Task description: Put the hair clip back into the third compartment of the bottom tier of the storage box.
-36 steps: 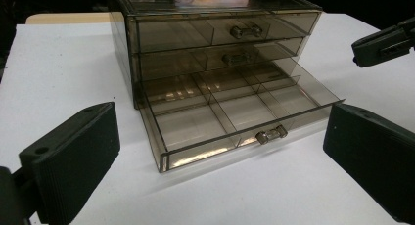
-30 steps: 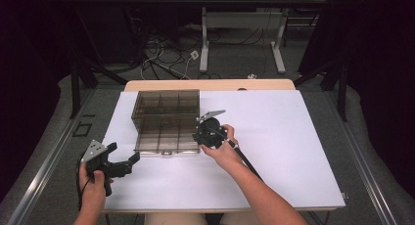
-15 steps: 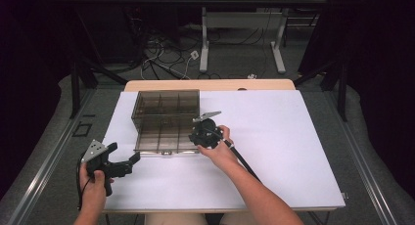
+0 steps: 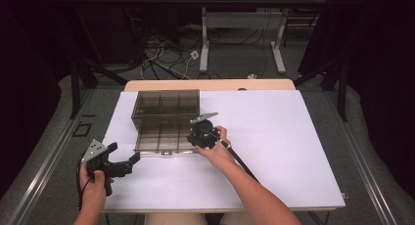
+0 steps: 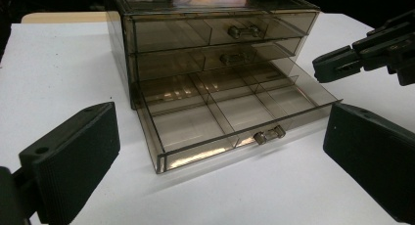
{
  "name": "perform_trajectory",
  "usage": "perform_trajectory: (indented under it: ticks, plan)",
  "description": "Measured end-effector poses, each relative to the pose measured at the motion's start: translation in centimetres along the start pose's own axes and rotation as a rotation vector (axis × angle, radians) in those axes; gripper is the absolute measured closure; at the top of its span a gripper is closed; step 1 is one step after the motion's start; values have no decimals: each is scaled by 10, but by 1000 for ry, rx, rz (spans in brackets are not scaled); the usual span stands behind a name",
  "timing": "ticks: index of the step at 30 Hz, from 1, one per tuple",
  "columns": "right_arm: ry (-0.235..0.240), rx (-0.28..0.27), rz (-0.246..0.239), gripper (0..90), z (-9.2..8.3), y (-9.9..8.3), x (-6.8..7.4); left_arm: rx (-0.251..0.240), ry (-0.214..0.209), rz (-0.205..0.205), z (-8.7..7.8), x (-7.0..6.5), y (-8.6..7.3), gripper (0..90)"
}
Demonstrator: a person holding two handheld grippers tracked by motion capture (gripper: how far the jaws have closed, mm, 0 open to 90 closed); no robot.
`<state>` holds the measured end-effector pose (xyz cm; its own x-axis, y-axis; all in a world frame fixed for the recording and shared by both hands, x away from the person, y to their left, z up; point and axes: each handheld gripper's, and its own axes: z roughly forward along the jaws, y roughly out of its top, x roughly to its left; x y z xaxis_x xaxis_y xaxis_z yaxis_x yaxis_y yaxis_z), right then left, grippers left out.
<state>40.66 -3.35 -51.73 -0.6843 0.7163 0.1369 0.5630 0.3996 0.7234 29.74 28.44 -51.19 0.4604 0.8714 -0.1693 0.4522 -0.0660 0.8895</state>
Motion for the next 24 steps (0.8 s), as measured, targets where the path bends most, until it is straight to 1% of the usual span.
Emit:
perform_trajectory:
  ticks: [1, 3, 4, 5, 6, 7, 8, 10, 11, 12, 13, 16, 17, 18, 19, 21, 22, 23, 24]
  plan:
    - [-3, -1, -4, 801, 0, 0, 0, 0, 0, 0, 0, 0, 0, 2]
    - [-1, 5, 5, 800, 1, 0, 1, 0, 0, 0, 0, 0, 0, 2]
    - [3, -20, 8, 800, 2, -1, 1, 0, 0, 0, 0, 0, 0, 2]
    - [2, -8, 19, 799, 2, -1, 3, 0, 0, 0, 0, 0, 0, 2]
    - [1, -10, 11, 799, 2, -1, 2, 0, 0, 0, 0, 0, 0, 2]
    - [3, -10, 16, 798, 3, -1, 2, 1, 0, 1, 0, 0, 0, 2]
    - [5, 5, 9, 794, 2, 0, 2, 1, 0, 1, 0, 0, 0, 2]
    - [4, 0, 4, 787, 2, 0, 1, 1, 0, 0, 0, 0, 0, 2]
    - [5, 0, 7, 775, 2, 0, 1, 0, 0, 0, 0, 0, 0, 2]
    - [8, 2, 14, 743, 2, 0, 2, 0, 0, 0, 0, 0, 0, 2]
    - [8, 2, 14, 743, 2, 0, 2, 1, 0, 1, 0, 0, 0, 2]
    - [10, 1, 6, 703, 2, 0, 1, 0, 0, 0, 0, 0, 0, 2]
    - [7, -7, -7, 688, 2, 0, 1, 0, -1, 0, 0, 0, 0, 2]
    - [7, -5, -5, 673, 2, 0, 1, 0, -1, -1, 0, 0, 0, 3]
    - [3, -12, -10, 645, 2, 0, 0, -1, -2, 0, 0, 0, 0, 2]
    - [3, -15, -20, 635, 2, 0, -1, 1, -1, 1, 0, 0, 0, 2]
    - [1, -8, -9, 632, 1, 0, 0, 2, -1, 1, 0, 0, 0, 2]
    - [3, -17, -9, 628, 1, 0, 0, 2, -1, 2, 0, 0, 0, 2]
    - [-2, -1, -2, 618, -2, 0, -1, 4, -1, 1, 0, 0, 0, 2]
